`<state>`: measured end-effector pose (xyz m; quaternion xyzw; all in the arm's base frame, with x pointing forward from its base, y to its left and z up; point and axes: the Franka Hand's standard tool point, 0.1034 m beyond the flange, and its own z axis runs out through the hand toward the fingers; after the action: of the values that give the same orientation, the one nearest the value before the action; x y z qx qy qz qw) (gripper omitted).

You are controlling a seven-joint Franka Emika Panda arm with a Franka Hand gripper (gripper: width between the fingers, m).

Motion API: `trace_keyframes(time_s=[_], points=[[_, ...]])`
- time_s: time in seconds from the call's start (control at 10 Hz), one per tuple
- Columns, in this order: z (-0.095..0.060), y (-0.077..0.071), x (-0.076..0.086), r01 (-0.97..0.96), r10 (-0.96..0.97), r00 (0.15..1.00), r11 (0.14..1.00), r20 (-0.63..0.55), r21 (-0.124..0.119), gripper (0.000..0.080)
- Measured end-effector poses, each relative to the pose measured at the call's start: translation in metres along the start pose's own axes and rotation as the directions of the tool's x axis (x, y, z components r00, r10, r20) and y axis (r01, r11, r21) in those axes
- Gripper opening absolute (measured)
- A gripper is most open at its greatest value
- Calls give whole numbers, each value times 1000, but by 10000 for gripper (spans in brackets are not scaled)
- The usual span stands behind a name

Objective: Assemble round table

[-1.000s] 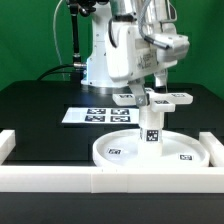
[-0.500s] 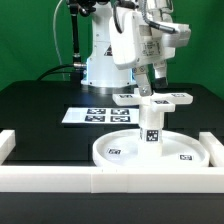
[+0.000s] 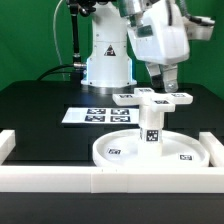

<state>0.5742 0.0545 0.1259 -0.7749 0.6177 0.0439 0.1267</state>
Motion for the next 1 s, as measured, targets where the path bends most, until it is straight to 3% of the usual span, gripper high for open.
trace_keyframes(time_s=[0.3,0.4,0.6,0.8,0.9,1.0], points=[[0,0,0,197,-197,980,980,0,-1,648],[0,1,1,300,-300,954,954,-2,-13,648],[0,3,-1,560,-563,827,824,-12,-85,648],[-4,2,-5,738,-742,670,660,33,-140,648],[-4,0,-8,772,-777,629,618,35,-151,648],[-4,1,-7,815,-820,571,560,45,-147,648]])
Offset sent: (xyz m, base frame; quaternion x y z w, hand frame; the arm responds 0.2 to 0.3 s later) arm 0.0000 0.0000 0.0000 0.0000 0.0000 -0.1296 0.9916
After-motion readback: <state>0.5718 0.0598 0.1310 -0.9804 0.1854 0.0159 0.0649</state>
